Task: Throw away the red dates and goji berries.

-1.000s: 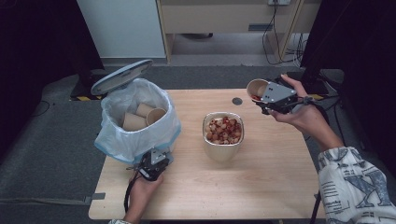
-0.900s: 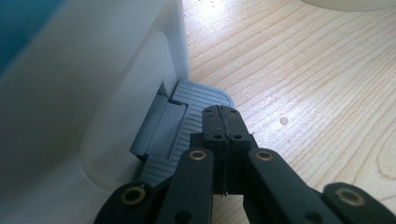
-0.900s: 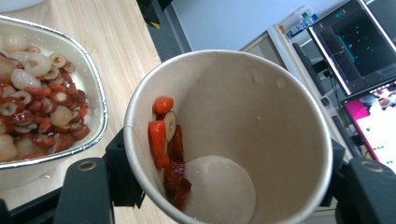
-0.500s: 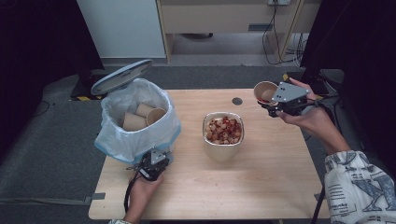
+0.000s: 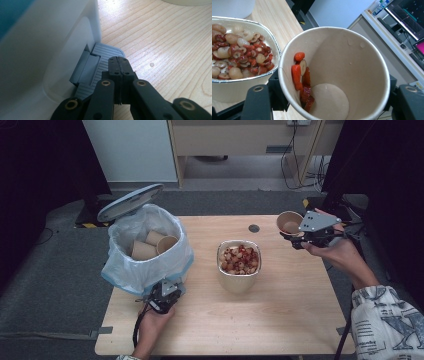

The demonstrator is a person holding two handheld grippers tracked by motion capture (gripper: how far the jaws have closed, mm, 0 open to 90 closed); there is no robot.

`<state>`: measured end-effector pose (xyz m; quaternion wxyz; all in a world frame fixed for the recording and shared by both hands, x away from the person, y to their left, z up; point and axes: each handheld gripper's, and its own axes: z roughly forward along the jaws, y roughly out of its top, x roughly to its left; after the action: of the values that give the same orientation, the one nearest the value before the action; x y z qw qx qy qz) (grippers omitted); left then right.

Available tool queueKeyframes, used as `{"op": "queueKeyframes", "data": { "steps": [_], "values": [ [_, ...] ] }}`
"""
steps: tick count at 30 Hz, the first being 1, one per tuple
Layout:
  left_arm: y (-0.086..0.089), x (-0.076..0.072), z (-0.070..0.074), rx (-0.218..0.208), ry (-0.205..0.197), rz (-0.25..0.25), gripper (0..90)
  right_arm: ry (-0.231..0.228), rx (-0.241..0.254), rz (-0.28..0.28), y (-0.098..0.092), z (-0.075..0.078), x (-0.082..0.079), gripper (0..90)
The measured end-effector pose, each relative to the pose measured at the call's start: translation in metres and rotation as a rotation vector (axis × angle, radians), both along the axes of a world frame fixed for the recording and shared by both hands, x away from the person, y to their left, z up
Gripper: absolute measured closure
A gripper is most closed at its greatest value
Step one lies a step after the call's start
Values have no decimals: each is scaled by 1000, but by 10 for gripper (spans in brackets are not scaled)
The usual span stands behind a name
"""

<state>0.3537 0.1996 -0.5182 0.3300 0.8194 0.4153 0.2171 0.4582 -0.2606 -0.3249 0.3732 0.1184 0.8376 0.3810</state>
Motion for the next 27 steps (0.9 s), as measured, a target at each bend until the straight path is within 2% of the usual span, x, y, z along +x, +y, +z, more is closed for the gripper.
{"op": "queueKeyframes", "data": {
  "steps": [8, 13, 27],
  "values": [
    [0, 0, 0, 0, 0, 0, 898, 48, 44, -1, -11, -4, 0, 322],
    [0, 0, 0, -1, 1, 0, 898, 84, 90, 3, -15, -6, 2, 322],
    [0, 0, 0, 0, 0, -1, 898, 166, 172, 18, -12, -12, 6, 321]
  ]
}}
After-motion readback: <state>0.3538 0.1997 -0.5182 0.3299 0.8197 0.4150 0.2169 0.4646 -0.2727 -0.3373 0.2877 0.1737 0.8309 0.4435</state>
